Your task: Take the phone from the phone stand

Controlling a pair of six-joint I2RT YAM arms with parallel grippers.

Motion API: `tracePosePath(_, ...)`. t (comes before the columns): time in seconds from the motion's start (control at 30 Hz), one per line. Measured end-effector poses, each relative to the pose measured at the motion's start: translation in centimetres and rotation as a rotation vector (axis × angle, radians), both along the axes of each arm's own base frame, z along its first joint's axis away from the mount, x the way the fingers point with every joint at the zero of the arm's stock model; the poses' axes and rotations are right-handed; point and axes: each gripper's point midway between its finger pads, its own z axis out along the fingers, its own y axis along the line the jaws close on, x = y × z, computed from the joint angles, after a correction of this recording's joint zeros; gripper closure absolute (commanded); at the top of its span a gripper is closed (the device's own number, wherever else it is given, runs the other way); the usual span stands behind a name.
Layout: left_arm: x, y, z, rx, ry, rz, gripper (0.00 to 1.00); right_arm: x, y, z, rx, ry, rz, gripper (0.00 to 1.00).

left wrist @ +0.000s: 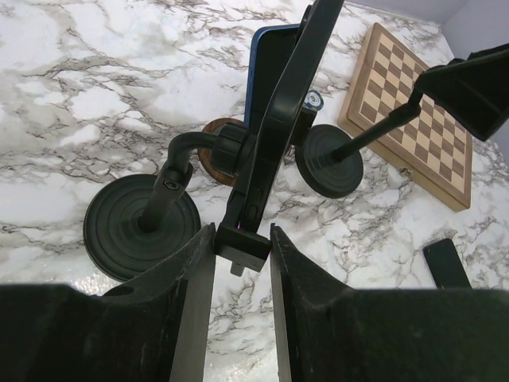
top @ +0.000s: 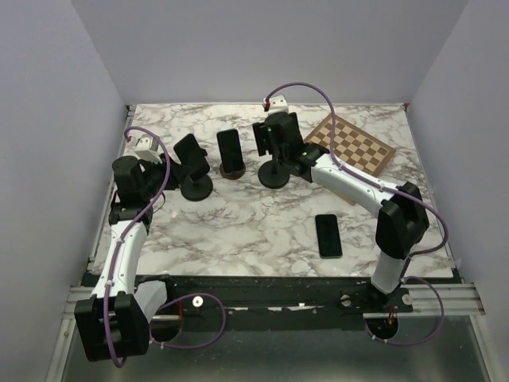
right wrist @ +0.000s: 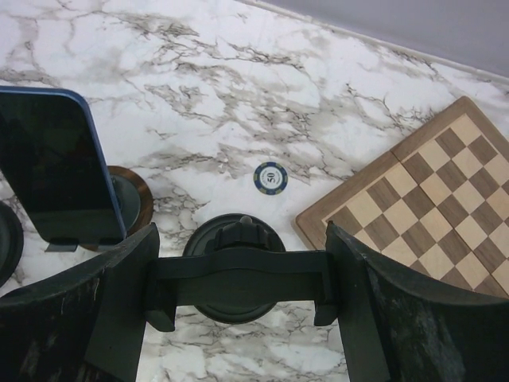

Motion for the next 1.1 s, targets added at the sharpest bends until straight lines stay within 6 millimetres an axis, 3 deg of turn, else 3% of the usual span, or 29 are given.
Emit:
tracePosePath(0.17,0.0,0.0,0.0,0.0,0.0,-0.001,0.7,2.1,0.0,0.1,-0.003,-0.017,-0.019,0.57)
tracePosePath(0.3,0.0,0.0,0.0,-0.001,0.0,-0.002,0.74,3.4,-0.6,0.0,0.004,-0.021,-0.039,0.37)
tracePosePath(0.47,0.0,0.0,0.0,-0.004,0.003,-0.001,0.8,3.7,-0.4,0.0,0.021,-0.011,-0.021,0.02)
tracePosePath(0.57,0.0,0.0,0.0,-0.005,0.005,0.0,0.87,3.6,0.0,0.2,0.032,-0.007,-0.004,0.0)
tracePosePath(0.73,-0.2,-0.1,0.1,-0.011,0.024,0.001,1.0,3.7,0.7,2.6,0.076,-0.026,0.019,0.0)
tracePosePath(0.83,-0.3,-0.1,0.0,-0.016,0.039,0.002,1.0,3.1,0.6,4.2,0.097,-0.028,0.029,0.0)
tracePosePath(1.1,-1.2,-1.2,0.2,-0.052,0.082,-0.029,1.0,-1.3,-2.0,11.2,0.204,-0.075,0.05,0.0)
